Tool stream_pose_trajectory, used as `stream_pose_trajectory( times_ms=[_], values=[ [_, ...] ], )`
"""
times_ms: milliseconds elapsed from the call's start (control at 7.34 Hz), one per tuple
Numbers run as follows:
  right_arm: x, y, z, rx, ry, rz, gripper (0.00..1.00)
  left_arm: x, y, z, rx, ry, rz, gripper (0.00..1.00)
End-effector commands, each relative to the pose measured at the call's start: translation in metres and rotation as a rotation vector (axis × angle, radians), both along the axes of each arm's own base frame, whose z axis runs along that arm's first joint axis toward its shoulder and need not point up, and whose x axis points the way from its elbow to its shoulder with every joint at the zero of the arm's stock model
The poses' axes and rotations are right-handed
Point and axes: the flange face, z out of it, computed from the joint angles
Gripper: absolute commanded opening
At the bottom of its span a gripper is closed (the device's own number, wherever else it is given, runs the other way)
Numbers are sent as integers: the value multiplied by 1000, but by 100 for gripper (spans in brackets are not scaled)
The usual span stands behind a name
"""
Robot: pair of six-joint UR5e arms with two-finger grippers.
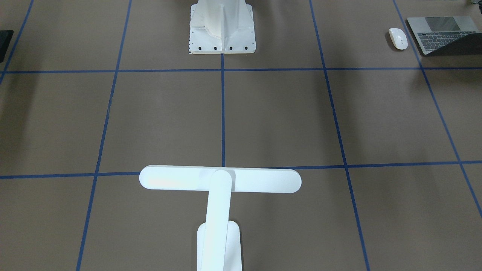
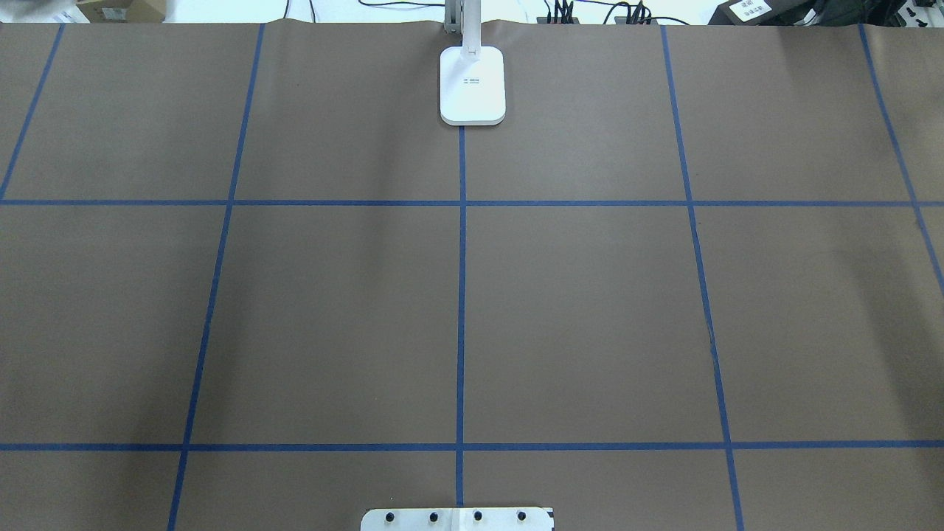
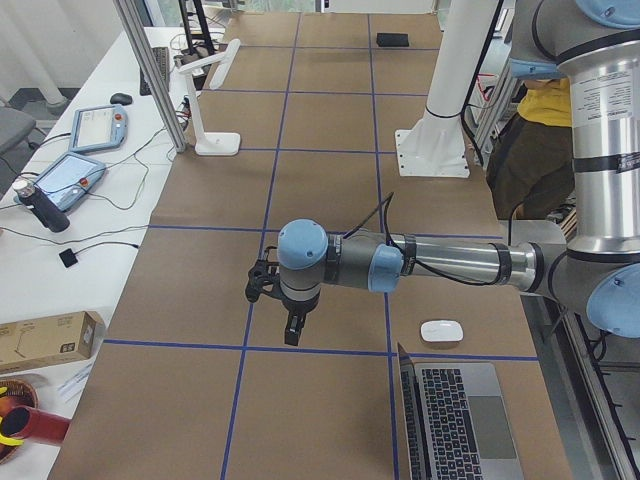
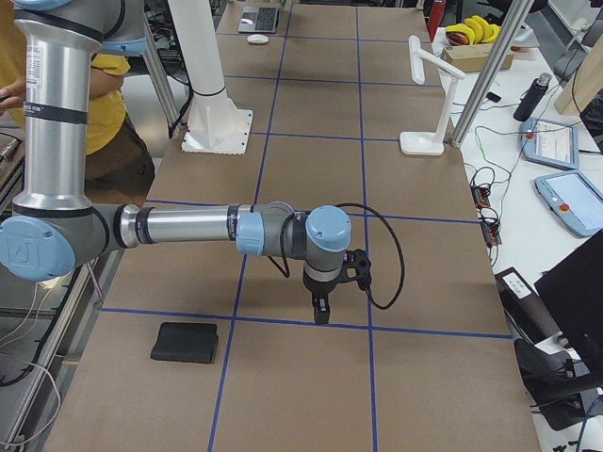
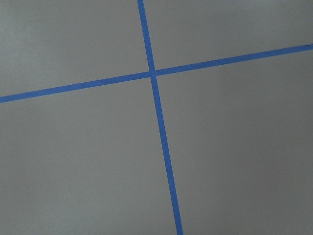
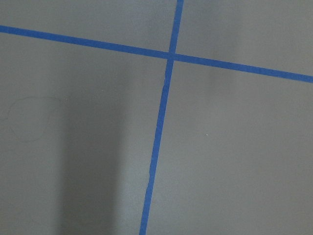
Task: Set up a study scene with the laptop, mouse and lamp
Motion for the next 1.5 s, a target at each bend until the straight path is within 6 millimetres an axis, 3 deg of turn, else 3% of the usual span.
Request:
stream_pose_trajectory(
  times_ms=[0,272,409,681,817,1090,1226,1362],
  values=[
    [0,0,0,-1,0,1,100,-18,4,5,-10,-7,-41,100],
    [0,1,1,-3,-2,1,100,-34,1,5,2,-7,-81,100],
    [0,1,1,-3,-2,1,100,-35,13,12,-23,2,-85,100],
    [0,1,1,-4,-1,1,100,-42,25,39,-126,-9,-146,100],
    [0,1,1,-4,-1,1,100,-69,38,54,-214,2,-269,100],
    [0,1,2,-3,0,0,100,-94,69,75,-453,25,-438,100],
    [0,1,2,-3,0,0,100,-112,88,88,-571,46,-521,100],
    [0,1,2,-2,0,-1,100,-118,121,105,-722,56,-622,100]
  ],
)
